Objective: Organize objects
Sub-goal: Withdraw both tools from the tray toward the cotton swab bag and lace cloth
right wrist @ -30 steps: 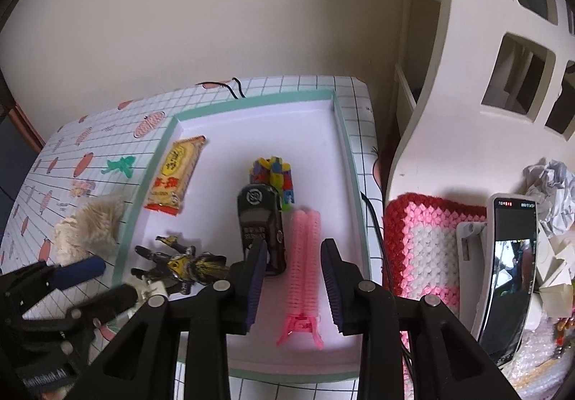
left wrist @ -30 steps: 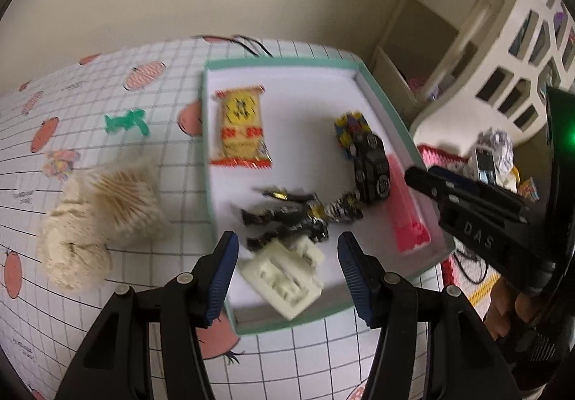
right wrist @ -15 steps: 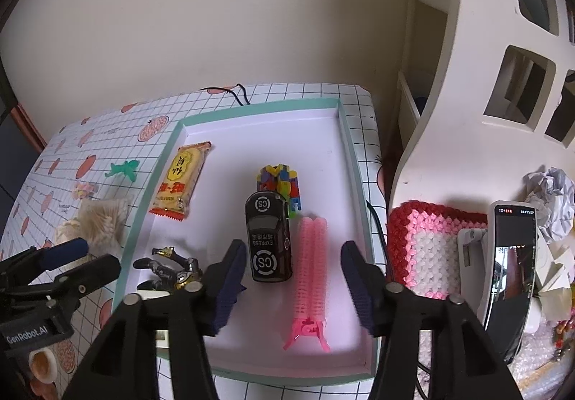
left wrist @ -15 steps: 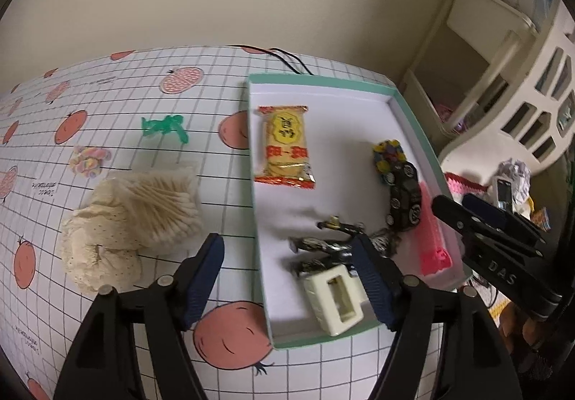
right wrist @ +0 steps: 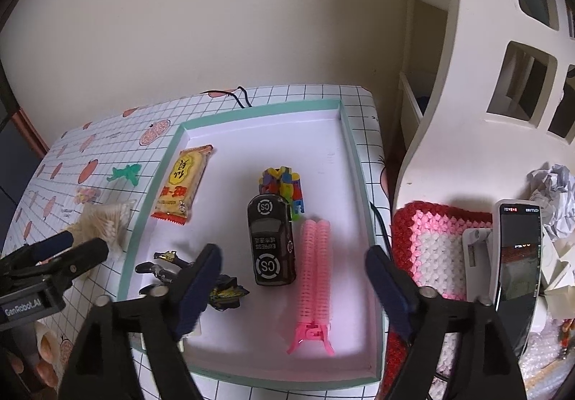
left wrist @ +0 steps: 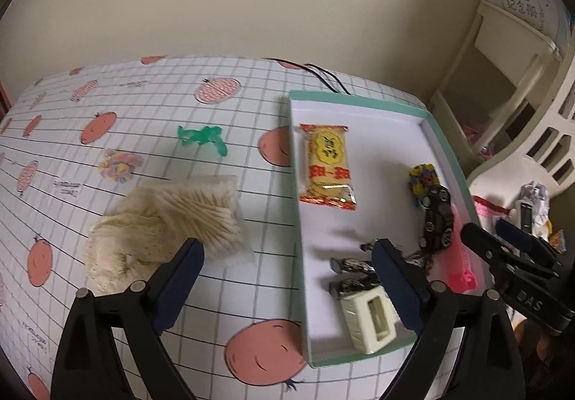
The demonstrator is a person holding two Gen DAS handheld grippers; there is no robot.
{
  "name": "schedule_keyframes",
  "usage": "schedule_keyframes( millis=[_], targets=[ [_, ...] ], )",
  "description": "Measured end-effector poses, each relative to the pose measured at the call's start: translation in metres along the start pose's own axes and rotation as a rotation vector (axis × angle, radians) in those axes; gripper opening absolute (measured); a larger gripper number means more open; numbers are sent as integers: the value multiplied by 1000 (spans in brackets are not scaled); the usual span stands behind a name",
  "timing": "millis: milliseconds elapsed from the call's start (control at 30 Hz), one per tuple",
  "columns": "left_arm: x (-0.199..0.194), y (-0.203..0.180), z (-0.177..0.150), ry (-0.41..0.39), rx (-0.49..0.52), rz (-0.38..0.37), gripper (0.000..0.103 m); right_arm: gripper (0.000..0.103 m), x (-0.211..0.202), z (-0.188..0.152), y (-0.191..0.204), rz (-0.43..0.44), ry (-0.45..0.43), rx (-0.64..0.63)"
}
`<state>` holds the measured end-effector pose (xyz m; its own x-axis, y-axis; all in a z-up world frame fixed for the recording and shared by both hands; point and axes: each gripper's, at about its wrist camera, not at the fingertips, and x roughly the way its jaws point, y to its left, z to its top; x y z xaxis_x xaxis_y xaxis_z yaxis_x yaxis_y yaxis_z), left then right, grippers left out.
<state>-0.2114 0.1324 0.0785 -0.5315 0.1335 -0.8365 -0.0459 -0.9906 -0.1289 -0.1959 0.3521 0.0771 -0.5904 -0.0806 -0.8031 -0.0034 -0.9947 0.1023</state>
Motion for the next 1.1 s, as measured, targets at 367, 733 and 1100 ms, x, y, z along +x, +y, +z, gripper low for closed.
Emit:
schedule_keyframes(
  millis=[367,733,1100],
  targets=[
    [2,6,1,-14,-1,18,103,103,4,-1,4,1,5,-15],
    [7,18,5,4,11,10,103,103,10,-3,8,-10,25,-25],
    [3,50,17,-5,-15,3,103,103,9,1,19,-27,17,-38]
  ],
)
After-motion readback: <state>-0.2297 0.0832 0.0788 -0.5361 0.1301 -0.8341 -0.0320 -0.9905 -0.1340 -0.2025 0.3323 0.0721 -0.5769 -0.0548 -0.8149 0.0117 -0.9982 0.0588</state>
